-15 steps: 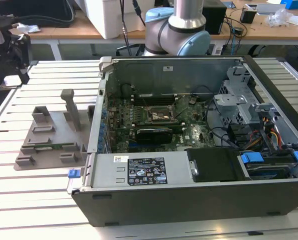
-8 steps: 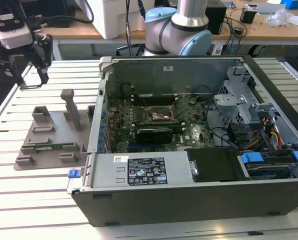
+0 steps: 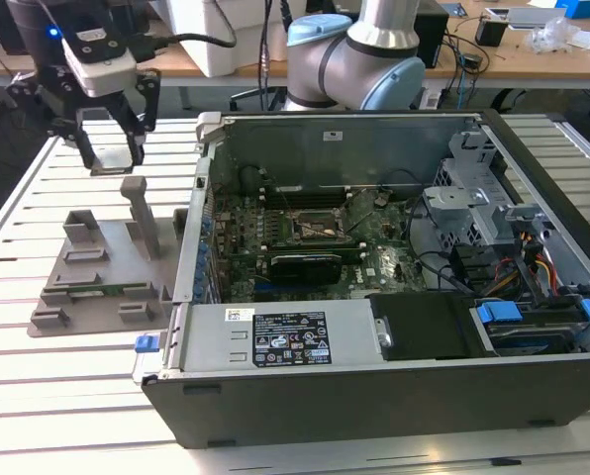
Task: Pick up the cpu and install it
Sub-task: 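Pick up the cpu and move it towards the insertion slot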
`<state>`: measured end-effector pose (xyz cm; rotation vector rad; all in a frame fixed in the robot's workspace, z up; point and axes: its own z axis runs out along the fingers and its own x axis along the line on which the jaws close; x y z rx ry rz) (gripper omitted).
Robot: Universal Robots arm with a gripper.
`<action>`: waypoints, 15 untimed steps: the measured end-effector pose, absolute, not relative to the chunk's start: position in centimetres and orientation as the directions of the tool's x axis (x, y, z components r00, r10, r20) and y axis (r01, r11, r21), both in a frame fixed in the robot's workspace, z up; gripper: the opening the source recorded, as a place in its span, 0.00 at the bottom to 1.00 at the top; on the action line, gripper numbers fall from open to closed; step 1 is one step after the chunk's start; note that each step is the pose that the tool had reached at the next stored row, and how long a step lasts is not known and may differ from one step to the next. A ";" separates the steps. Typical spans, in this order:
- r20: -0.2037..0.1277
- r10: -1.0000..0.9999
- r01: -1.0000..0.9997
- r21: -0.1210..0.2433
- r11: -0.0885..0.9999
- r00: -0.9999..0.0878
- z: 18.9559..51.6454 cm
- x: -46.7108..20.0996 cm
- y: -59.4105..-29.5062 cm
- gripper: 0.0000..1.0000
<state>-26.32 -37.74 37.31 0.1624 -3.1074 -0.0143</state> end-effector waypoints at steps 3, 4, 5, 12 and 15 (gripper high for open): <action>0.036 -0.104 -0.104 0.011 0.995 -0.994 37.3 -24.5 -37.7 0.55; 0.038 -0.105 -0.104 0.012 0.994 -0.994 37.3 -24.1 -37.7 0.55; 0.040 -0.104 -0.104 0.012 0.994 -0.994 37.3 -23.4 -37.7 0.55; 0.056 -0.104 -0.104 0.014 0.995 -0.993 37.2 -17.4 -37.7 0.55; 0.059 -0.104 -0.104 0.014 0.995 -0.993 37.2 -15.8 -37.7 0.55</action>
